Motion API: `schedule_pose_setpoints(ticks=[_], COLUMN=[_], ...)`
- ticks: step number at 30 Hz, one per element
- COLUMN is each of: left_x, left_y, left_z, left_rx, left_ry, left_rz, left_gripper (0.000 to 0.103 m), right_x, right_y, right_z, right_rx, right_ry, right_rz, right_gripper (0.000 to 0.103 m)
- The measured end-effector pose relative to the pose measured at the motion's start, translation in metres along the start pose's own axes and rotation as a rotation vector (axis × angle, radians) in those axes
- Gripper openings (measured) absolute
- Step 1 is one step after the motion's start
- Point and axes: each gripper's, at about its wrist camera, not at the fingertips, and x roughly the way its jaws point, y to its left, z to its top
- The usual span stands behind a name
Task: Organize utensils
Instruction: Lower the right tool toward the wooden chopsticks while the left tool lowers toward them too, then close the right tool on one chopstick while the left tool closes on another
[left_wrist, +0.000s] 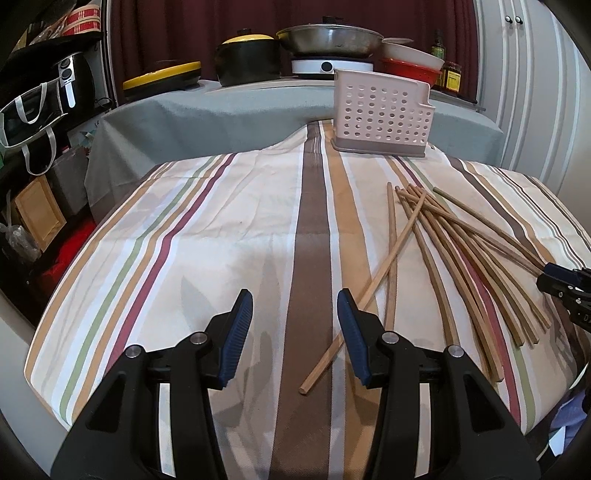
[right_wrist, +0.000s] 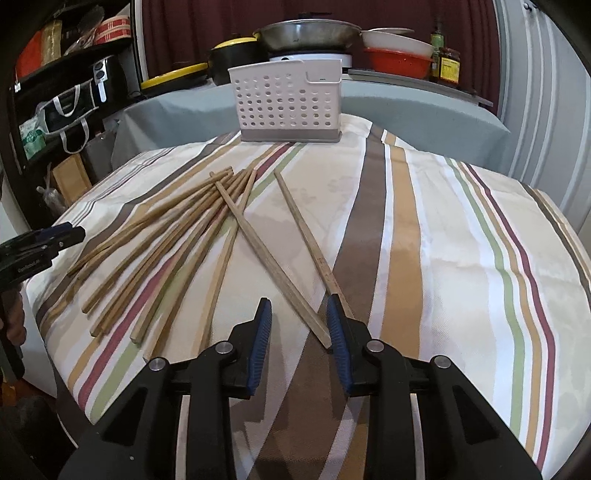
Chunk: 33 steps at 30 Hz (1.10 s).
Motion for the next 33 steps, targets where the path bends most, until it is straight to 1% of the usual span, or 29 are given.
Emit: schedule_pose_setpoints(ticks=[1,3,4,8,17,19,20,21,23,28,29,30,32,33], left_x=[0.0,0.0,0.0,-0.001,-0.007,-0.009,-0.008,-0.008,-0.007,-0.003,-0.003,-0.003,-0.004,-0.005], left_y=[0.0,-0.001,-0.001,-0.003,-0.001,-0.001,-0.002,-0.002,-0.003,-0.003,-0.003,-0.003,-0.004,-0.005], left_z=[0.0,-0.001,-0.001,-0.008,-0.027,-0.031,-0.033,-0.034,-0.037,-0.036,-0.036,-0.037,-0.039,-0.04], left_rx=[0.001,0.004,0.006,0.035,0.088,0.096,0.108,0.117,0.122,0.119,0.119,0.119,0.122,0.126], left_ry=[0.0,0.004,0.008,0.003,-0.008,-0.009,-0.003,-0.001,0.004,-0.008,-0.011,-0.015,-0.024,-0.026], left_rz=[0.0,-0.002,-0.004,-0.014,-0.028,-0.038,-0.044,-0.057,-0.079,-0.098,-0.102,-0.112,-0.123,-0.123], left_gripper=[0.047,0.047,0.047,0.047,0.046,0.042,0.037,0.029,0.02,0.019,0.018,0.014,0.011,0.009], right_x=[0.0,-0.002,-0.002,-0.004,-0.005,-0.005,-0.005,-0.006,-0.006,-0.007,-0.007,-0.007,-0.008,-0.008], right_y=[0.001,0.004,0.006,0.011,0.011,0.011,0.011,0.011,0.011,0.01,0.011,0.011,0.012,0.013], right_z=[-0.001,-0.002,-0.003,-0.007,-0.009,-0.009,-0.01,-0.011,-0.011,-0.014,-0.014,-0.015,-0.017,-0.018], right_rx=[-0.003,-0.011,-0.015,-0.03,-0.019,-0.015,-0.012,-0.011,-0.006,0.001,0.0,0.002,0.0,-0.003], right_ry=[0.001,-0.002,-0.003,-0.012,-0.021,-0.026,-0.029,-0.032,-0.036,-0.054,-0.056,-0.055,-0.059,-0.062], right_rz=[0.004,0.021,0.026,0.031,0.039,0.039,0.039,0.038,0.041,0.043,0.042,0.048,0.051,0.051], right_gripper=[0.028,0.016,0.014,0.013,0.013,0.013,0.013,0.013,0.013,0.014,0.014,0.014,0.014,0.012])
